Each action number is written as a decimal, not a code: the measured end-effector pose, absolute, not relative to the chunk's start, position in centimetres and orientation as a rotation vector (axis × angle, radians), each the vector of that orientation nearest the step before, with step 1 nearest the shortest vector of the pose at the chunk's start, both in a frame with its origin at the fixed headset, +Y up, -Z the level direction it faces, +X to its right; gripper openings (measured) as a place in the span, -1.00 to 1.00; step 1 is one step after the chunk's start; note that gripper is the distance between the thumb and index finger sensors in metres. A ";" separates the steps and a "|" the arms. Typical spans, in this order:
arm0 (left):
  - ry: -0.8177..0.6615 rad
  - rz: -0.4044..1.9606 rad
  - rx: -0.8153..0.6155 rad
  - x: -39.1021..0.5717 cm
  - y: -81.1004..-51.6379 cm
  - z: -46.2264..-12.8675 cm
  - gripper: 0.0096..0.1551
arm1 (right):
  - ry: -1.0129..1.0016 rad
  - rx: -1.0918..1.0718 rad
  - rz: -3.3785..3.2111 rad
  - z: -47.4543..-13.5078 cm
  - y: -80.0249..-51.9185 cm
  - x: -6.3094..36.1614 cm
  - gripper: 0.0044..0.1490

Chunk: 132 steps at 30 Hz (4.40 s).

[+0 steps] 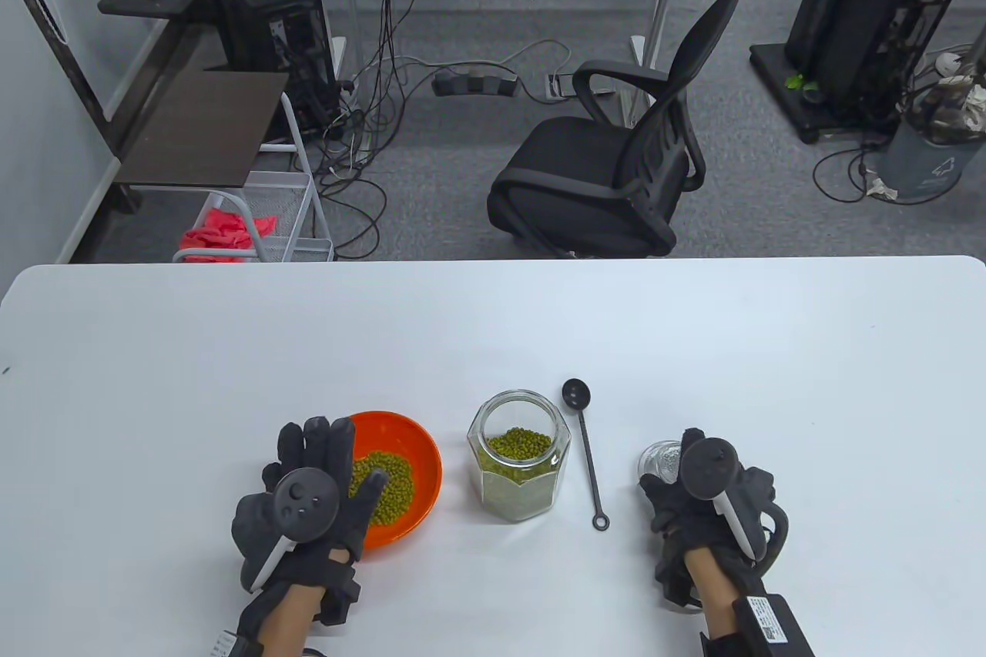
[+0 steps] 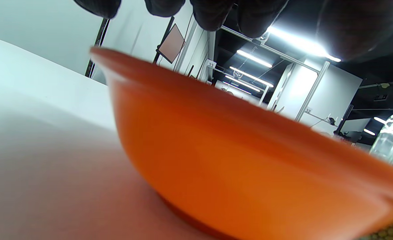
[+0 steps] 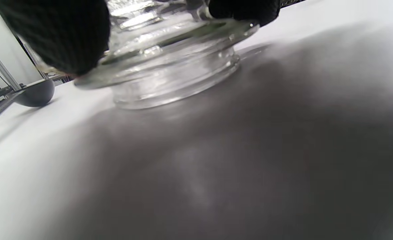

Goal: Portion mung beans with measuring scoop (Bowl in hand)

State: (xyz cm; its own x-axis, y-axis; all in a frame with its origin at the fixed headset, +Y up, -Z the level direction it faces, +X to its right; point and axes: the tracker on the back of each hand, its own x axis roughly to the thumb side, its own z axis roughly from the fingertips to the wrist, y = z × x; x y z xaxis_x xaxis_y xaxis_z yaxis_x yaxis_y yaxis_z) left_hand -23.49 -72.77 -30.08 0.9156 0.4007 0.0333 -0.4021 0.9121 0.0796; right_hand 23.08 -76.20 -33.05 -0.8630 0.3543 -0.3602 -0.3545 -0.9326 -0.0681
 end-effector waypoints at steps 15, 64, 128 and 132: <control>-0.017 0.420 0.079 -23.5 -73.0 -30.1 -0.03 | -0.098 -0.527 2.728 -32.5 -75.2 23.0 0.09; -0.008 0.510 0.064 -24.1 -73.1 -30.3 -0.04 | -0.363 0.050 2.574 -32.9 -62.5 8.7 0.07; -0.020 0.510 0.044 -23.9 -73.3 -30.4 -0.03 | -0.389 0.040 2.555 -31.5 -60.4 11.1 0.03; -0.018 0.514 0.043 -23.9 -73.3 -30.4 -0.04 | -0.411 -0.011 2.573 -31.5 -60.2 12.8 0.02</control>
State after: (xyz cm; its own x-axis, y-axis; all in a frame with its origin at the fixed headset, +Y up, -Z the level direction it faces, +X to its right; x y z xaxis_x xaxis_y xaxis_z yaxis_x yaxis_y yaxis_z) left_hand -23.86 -73.30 -30.41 0.8707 0.4910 0.0277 -0.4918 0.8700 0.0365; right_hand 12.79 -60.18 -31.46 -0.8598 0.5054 0.0728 -0.5030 -0.8135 -0.2919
